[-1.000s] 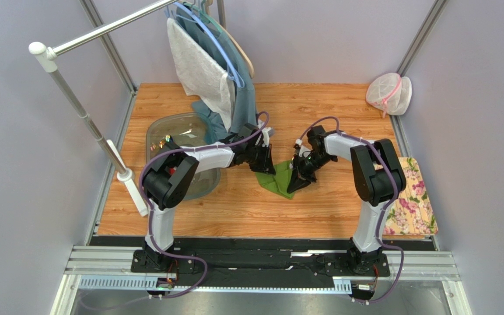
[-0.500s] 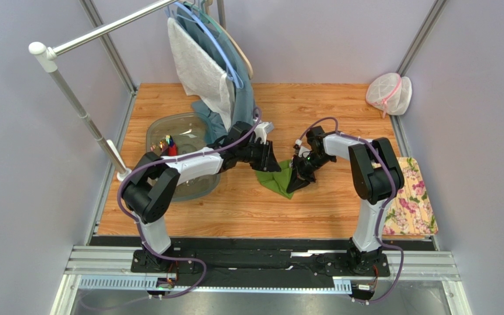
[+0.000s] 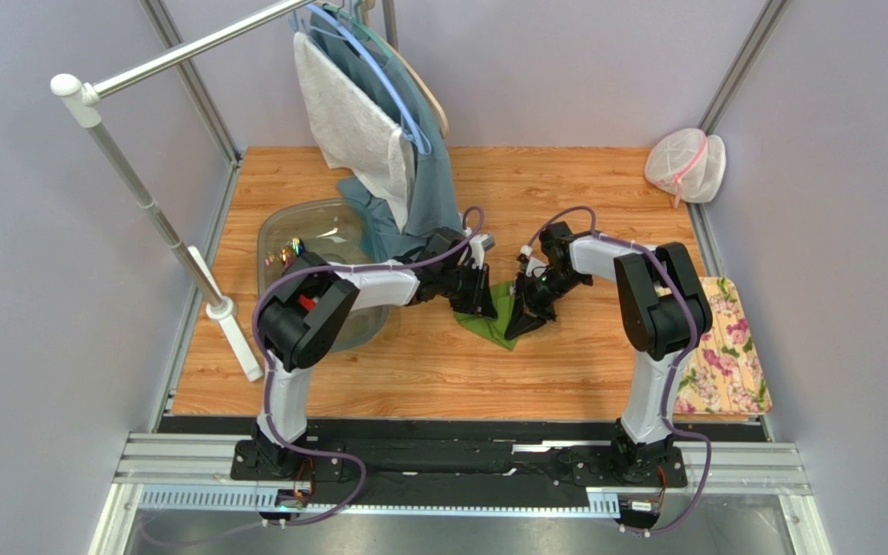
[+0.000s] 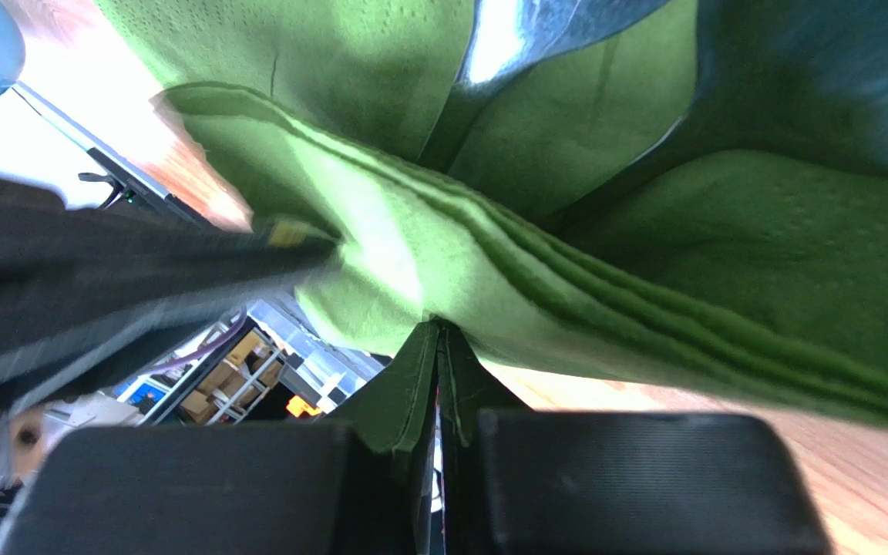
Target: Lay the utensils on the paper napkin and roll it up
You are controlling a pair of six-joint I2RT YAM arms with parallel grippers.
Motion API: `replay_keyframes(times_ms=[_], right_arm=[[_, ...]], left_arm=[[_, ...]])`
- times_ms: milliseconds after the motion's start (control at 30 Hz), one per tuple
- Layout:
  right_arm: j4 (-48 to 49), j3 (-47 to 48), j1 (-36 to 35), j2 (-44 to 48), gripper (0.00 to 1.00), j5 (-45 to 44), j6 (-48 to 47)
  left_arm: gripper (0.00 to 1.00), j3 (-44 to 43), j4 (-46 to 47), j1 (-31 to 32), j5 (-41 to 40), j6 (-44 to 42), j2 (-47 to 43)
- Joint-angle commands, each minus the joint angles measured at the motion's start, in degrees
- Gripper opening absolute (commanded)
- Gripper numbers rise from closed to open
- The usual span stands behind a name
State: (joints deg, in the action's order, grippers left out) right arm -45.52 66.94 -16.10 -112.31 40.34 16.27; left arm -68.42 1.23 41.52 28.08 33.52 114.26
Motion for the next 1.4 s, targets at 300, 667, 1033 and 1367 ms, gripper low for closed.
replay_keyframes(times_ms=[300,667,1033,1367], right_arm=[[5.61,7.95,0.37,6.23,0.06,-9.48,8.07],[8.51,7.78,-2.36,1.75,0.06,-12.65,9.13],[8.61,4.78,-3.5,-3.96,0.03,-20.47,5.53],[6.41,2.59,-3.41,-3.7,0.0,-14.59,-4.57]], left_arm=[[0.0,-0.13,-3.7,-0.65,-2.59,3.22,3.43],[0.0,-1.71,-4.31,-0.65,-2.5,3.04,4.22],[0.0,0.21,-2.3,-0.74,-2.5,3.75,2.73],[0.2,4.44,8.52,-0.47,4.27,5.86,-6.41]])
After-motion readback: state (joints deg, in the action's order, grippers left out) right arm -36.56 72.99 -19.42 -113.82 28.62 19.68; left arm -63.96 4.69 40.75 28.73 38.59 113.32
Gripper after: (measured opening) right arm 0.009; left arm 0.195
